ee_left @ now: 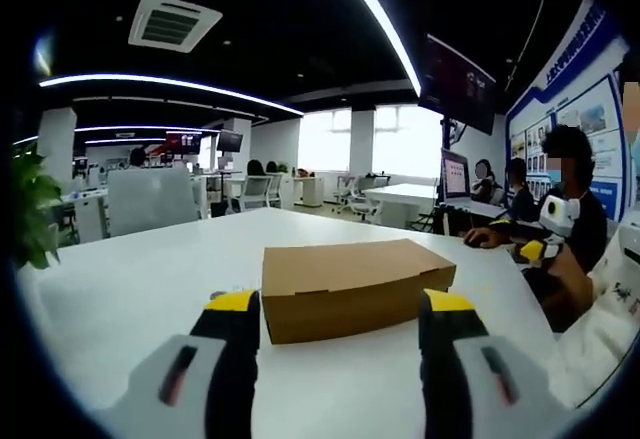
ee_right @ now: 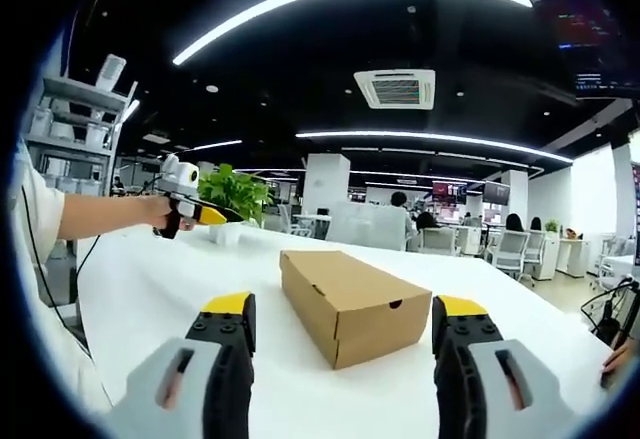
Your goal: Operate the shoe box by opening the lid, removing the specified soft item, and placing it in the target area until the item is outside and the box remains undamaged.
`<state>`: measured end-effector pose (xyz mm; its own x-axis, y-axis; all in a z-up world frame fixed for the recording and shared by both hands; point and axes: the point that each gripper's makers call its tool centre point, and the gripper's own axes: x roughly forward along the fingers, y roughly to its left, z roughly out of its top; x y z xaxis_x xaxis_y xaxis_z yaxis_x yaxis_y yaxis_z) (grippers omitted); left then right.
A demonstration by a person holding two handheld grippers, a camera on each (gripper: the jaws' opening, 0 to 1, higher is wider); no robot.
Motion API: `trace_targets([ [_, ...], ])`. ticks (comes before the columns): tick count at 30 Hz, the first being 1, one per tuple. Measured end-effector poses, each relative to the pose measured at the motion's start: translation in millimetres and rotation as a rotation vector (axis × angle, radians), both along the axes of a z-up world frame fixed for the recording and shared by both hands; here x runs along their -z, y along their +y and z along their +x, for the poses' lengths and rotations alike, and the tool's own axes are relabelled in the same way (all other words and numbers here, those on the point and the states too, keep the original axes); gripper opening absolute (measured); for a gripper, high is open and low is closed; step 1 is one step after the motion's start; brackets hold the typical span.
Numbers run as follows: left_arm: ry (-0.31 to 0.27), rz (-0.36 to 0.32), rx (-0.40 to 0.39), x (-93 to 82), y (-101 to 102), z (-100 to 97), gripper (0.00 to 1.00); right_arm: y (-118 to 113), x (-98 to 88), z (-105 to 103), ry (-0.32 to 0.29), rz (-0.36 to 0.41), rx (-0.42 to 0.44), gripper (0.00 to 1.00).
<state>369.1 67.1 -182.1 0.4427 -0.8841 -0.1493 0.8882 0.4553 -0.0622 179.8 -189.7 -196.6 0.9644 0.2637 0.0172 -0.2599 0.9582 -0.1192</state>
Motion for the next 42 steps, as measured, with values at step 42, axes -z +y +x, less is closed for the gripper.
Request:
trace_targets([
  [42, 0.007, 0.058, 0.019, 31.0, -26.9, 59.9, 0.75, 4.8, 15.0, 54.6, 0.074, 0.058, 0.017, 0.92],
])
